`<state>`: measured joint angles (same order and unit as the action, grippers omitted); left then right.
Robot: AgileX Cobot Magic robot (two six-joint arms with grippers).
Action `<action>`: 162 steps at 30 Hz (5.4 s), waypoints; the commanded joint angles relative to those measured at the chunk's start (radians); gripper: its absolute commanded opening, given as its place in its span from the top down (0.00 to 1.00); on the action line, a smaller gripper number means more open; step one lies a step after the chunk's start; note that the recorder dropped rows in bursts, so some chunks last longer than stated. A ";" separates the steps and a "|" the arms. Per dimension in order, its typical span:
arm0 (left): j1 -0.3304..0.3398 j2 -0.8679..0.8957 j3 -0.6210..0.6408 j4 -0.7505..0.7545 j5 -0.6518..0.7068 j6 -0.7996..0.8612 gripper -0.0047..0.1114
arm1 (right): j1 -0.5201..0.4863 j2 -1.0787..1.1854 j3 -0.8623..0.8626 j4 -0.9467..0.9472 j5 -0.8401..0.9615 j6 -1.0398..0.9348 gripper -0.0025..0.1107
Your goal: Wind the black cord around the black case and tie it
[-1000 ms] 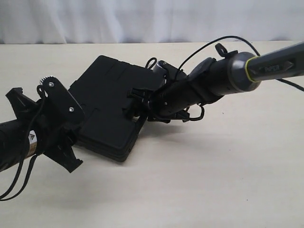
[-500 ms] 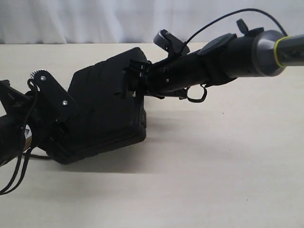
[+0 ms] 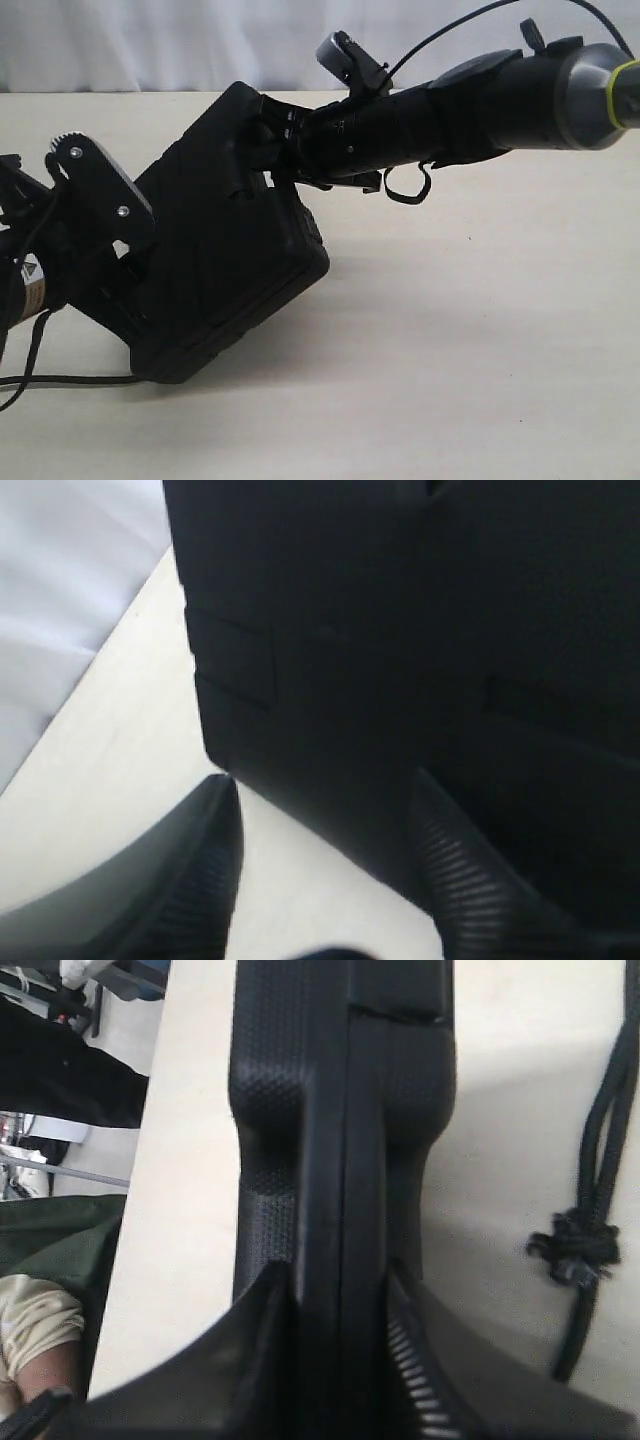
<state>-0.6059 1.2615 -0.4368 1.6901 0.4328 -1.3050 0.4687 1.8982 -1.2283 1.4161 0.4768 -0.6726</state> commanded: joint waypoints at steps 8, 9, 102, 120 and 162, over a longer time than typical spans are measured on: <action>0.000 -0.048 -0.007 -0.003 -0.398 0.134 0.52 | 0.000 -0.021 -0.005 0.194 0.037 -0.117 0.94; 0.000 -0.029 -0.007 -0.003 -0.387 0.123 0.52 | 0.000 -0.021 -0.005 0.194 0.044 -0.117 0.94; 0.002 0.117 0.029 -0.453 0.044 -0.191 0.96 | -0.024 0.165 -0.170 -0.724 0.005 0.251 0.42; 0.002 0.117 0.029 -0.503 -0.016 -0.191 0.96 | -0.001 0.460 -0.513 -1.368 -0.039 0.906 0.94; 0.002 0.117 0.029 -0.186 -0.024 -0.160 0.96 | -0.082 -0.169 0.199 -0.250 0.399 -0.659 0.94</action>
<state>-0.6043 1.3699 -0.4151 1.4881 0.4643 -1.4576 0.3941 1.6898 -1.0134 1.1518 0.8478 -1.3104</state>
